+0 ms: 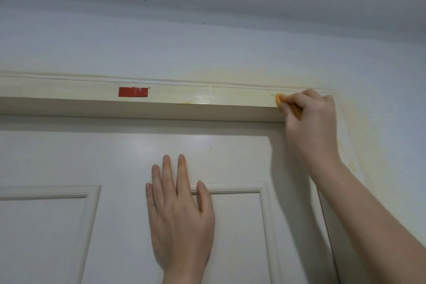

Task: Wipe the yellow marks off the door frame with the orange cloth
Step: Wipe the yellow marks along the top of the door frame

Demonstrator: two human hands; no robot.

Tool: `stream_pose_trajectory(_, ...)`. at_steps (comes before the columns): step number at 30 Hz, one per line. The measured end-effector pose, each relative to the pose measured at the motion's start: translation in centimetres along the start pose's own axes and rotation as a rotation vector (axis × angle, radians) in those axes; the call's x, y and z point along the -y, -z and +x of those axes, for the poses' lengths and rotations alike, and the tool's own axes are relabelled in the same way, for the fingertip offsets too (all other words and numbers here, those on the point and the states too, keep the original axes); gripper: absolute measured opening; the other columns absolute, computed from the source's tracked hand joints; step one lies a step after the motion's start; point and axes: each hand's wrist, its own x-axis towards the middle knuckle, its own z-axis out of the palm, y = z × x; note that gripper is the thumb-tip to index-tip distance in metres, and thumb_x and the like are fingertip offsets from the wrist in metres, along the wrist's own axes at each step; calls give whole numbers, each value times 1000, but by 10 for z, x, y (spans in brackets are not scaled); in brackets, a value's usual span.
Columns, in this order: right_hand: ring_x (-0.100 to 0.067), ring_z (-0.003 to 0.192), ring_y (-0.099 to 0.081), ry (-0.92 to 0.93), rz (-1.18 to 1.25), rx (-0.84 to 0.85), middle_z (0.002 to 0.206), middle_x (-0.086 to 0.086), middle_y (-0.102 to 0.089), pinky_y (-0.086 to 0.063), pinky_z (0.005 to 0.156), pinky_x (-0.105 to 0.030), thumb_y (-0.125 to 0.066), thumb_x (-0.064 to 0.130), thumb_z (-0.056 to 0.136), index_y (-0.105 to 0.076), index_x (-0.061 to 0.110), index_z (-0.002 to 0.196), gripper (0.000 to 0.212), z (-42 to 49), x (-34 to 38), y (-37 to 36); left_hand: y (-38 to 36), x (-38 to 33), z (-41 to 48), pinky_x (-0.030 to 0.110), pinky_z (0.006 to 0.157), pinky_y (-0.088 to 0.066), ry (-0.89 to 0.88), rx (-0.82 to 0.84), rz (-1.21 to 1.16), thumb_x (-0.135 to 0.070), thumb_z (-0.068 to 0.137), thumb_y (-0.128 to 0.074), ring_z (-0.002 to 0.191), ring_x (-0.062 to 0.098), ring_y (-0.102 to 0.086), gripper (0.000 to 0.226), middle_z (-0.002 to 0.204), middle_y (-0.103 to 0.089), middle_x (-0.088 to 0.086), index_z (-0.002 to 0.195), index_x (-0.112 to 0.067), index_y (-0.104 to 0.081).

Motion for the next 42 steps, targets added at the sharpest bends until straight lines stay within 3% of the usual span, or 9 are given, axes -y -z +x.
stream_pose_trajectory(5,-26,81,-45,170,-10,102,90,-1,-70,-25,73,-27,-73,13,96,-81,14,97,8,13,-1,3,-12,-20,-7,49,137,-13,7,-48,-6,-44,105,-38,168,24,-14,67,179,-26,2,170,-25,-34)
stream_pose_trajectory(11,-33,95,-53,-19,-100,136,97,-6,-71,-38,79,-34,-73,20,97,-77,12,96,9,25,-55,57,-22,-44,-18,52,137,-10,-20,-18,-2,-44,106,-38,169,23,-11,68,180,-23,2,171,-26,-31)
stream_pose_trajectory(16,-30,93,-53,70,-90,242,88,3,-63,-36,76,-33,-72,20,98,-76,13,94,9,36,-52,54,-32,-66,-22,53,137,-10,8,-24,1,-44,106,-36,169,23,-9,67,180,-22,2,170,-26,-31)
stream_pose_trajectory(21,-29,94,-59,4,-102,226,90,3,-61,-38,76,-33,-73,22,98,-77,13,95,10,34,-84,78,-40,-80,-31,53,137,-10,-12,-11,11,-45,107,-34,169,23,-5,68,181,-19,3,172,-25,-28)
stream_pose_trajectory(27,-30,89,-58,144,-11,293,88,4,-60,-42,74,-35,-75,18,95,-73,14,86,10,41,-64,56,-43,-85,-31,51,137,-9,-6,-29,22,-46,107,-33,169,23,-5,68,181,-19,3,172,-25,-27)
stream_pose_trajectory(33,-21,86,-57,82,-14,309,90,3,-61,-38,71,-33,-76,25,95,-73,13,86,15,43,-91,82,-43,-84,-32,51,137,-9,-10,-28,36,-45,108,-31,170,23,-4,68,181,-19,4,172,-25,-27)
stream_pose_trajectory(36,-24,86,-59,155,19,311,88,1,-63,-43,74,-36,-78,22,93,-74,14,84,13,50,-78,67,-44,-88,-33,49,138,-6,-12,-23,30,-45,107,-32,169,22,-4,68,181,-18,2,172,-27,-26)
stream_pose_trajectory(40,-16,86,-58,174,81,390,89,6,-64,-40,72,-14,-79,25,94,-78,18,88,9,61,-71,57,-44,-91,-34,47,138,-4,-10,-36,14,-46,106,-33,169,23,-6,67,181,-20,2,171,-30,-28)
stream_pose_trajectory(42,-15,85,-60,147,59,385,90,6,-65,-41,73,-17,-78,27,94,-78,18,87,11,62,-82,69,-43,-91,-34,47,138,-5,-7,-36,3,-46,106,-33,169,23,-7,67,181,-20,3,171,-30,-29)
